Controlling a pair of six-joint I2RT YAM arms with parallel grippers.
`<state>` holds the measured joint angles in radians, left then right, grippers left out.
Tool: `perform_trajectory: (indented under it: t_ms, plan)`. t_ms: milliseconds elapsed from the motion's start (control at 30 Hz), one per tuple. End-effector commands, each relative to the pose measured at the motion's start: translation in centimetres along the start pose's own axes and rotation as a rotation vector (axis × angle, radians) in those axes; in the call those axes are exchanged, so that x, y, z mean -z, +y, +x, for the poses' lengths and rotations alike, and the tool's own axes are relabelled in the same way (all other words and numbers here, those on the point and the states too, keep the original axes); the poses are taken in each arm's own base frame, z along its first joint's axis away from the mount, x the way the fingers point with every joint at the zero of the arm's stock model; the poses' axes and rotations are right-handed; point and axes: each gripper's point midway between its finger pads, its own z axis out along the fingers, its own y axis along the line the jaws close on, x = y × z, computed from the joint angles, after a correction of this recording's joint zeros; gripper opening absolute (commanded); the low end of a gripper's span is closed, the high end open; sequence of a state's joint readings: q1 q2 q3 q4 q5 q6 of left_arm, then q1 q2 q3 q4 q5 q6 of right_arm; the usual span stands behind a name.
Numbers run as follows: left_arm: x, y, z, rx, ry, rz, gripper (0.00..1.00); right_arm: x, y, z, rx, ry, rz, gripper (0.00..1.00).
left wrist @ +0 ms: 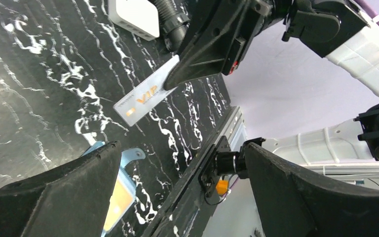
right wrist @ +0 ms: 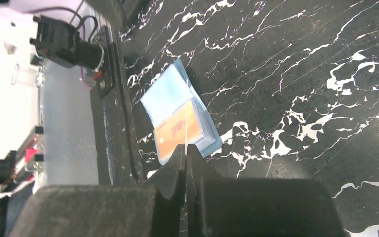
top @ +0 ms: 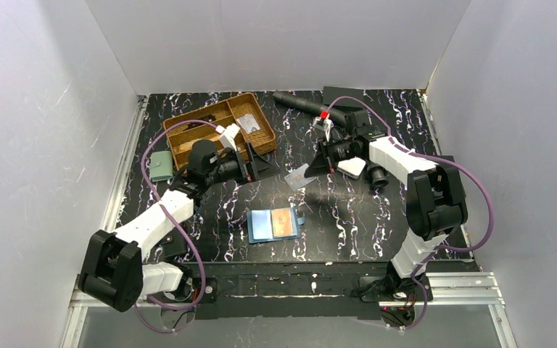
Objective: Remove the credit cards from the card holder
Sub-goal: Place the credit card in the storage box.
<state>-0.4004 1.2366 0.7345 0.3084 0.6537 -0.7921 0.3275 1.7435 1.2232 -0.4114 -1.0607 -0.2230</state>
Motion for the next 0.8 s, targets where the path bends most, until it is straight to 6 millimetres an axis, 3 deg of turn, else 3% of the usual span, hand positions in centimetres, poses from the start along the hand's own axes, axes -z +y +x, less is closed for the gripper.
perform_trajectory:
  t_ms: [0, 267, 433, 600, 767]
  plan:
    - [-1.5, -2.2, -1.1, -0.025, -0.09, 0.073, 0.94, 1.0, 1.5, -4.7, -0.056, -0.09, 0.034, 0.01]
    - [-3.3, -2.8, -2.5, 0.142, -0.153, 0.098, 0.81, 1.7, 3.9, -8.4, -0.22, -0.241, 0.007, 0.01]
    - [-3.6, -3.6, -2.3, 0.177, -0.158, 0.121, 0.8, 1.8, 4.7, -8.6, -0.303, -0.275, -0.016, 0.01]
    - [-3.9, -4.7, -1.8, 0.197, -0.14, 0.154, 0.72, 1.8, 5.4, -8.7, -0.354, -0.298, -0.051, 0.01]
    - [-4.3, -5.4, -1.5, 0.2, -0.13, 0.178, 0.55, 1.8, 5.8, -8.7, -0.378, -0.309, -0.077, 0.01]
